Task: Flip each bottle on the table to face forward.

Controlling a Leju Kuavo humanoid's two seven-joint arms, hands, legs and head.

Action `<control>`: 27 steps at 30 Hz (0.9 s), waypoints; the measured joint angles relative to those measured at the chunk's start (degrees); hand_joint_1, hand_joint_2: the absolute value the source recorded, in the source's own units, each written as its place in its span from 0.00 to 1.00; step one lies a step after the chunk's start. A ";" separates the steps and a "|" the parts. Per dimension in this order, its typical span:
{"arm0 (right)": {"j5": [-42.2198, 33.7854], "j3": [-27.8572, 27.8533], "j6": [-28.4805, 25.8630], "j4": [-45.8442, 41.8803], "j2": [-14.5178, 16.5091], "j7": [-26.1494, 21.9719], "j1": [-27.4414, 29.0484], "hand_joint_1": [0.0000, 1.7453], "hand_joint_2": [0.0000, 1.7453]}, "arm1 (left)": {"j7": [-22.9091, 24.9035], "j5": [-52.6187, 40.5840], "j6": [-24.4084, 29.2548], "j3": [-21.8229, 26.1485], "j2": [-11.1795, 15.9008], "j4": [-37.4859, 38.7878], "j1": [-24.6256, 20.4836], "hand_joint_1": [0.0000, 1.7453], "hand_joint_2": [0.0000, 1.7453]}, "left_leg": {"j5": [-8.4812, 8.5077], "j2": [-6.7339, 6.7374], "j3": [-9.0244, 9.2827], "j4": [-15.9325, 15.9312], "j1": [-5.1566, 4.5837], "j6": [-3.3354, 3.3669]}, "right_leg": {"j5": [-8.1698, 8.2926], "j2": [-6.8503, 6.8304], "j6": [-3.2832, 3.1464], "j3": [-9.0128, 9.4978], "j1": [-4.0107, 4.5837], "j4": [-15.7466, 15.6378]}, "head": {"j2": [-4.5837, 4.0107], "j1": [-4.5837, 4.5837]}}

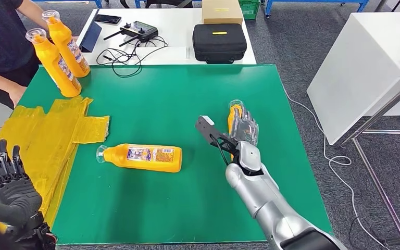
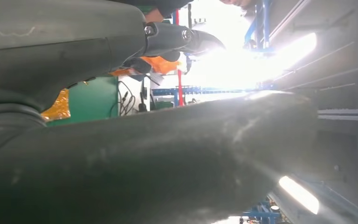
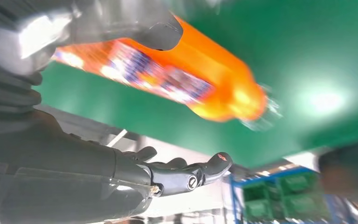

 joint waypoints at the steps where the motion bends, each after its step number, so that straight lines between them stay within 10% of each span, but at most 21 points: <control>1: 0.38 -0.40 -0.31 0.00 -0.35 0.04 0.86 0.00 1.00 | -0.05 -0.03 -0.36 0.23 -0.22 0.00 0.11 0.00 0.00 | 0.00 0.00 -0.01 0.00 0.00 0.00 | 0.00 0.00 0.00 -0.01 0.00 0.00 | 0.00 0.00; 27: 2.58 -5.66 0.69 -2.15 -3.51 -0.64 8.05 0.00 1.00 | -0.15 -1.20 -4.09 4.95 -3.60 -2.14 0.80 0.00 0.00 | 0.00 0.02 0.01 0.00 -0.01 0.00 | 0.00 -0.01 0.00 -0.01 -0.01 -0.01 | 0.00 -0.01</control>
